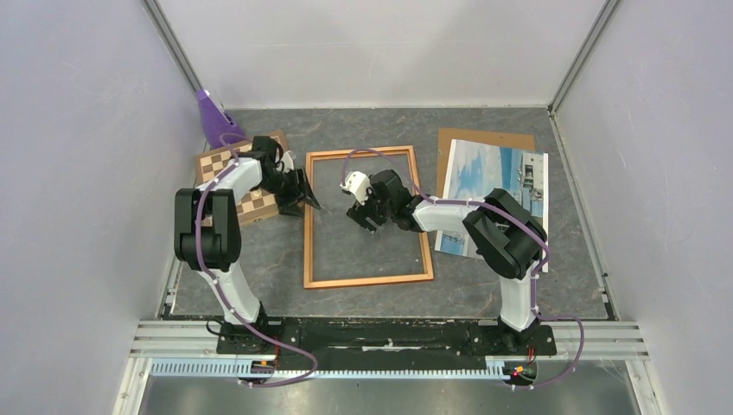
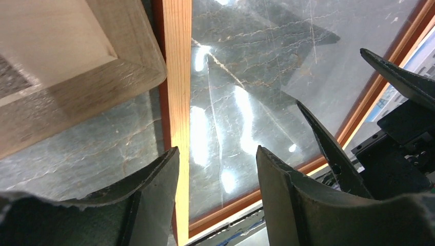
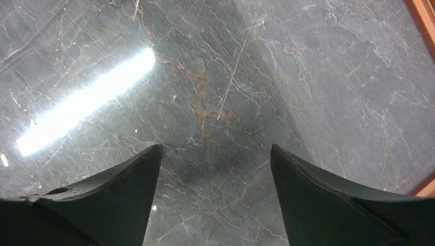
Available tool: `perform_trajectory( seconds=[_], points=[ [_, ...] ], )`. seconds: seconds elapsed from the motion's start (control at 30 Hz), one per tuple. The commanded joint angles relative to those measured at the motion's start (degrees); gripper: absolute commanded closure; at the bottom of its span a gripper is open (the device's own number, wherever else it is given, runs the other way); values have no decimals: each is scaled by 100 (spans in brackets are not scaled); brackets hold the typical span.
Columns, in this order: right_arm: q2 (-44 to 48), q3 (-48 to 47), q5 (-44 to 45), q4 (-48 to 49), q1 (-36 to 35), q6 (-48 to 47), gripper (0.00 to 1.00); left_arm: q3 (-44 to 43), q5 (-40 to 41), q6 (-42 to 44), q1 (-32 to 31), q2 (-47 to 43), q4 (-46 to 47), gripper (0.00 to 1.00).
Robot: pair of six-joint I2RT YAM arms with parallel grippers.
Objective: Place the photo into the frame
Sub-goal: Place the photo frame item in the photo frame.
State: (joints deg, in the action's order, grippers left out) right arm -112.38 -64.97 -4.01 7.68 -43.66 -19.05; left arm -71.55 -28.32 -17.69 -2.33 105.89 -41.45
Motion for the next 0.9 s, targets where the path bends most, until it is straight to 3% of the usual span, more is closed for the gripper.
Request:
perform_trajectory(
  seconds=[0.0, 0.4, 0.87],
  points=[
    [-30, 72, 43, 7, -20, -5, 19, -203, 280, 378, -9, -484, -161, 36],
    [363, -131, 32, -197, -20, 15, 18, -29, 502, 1029, -374, -963, 20, 36],
    [1892, -74, 293, -757, 313, 59, 13, 664, 1610, 2259, -1300, -1507, 522, 37]
  ],
)
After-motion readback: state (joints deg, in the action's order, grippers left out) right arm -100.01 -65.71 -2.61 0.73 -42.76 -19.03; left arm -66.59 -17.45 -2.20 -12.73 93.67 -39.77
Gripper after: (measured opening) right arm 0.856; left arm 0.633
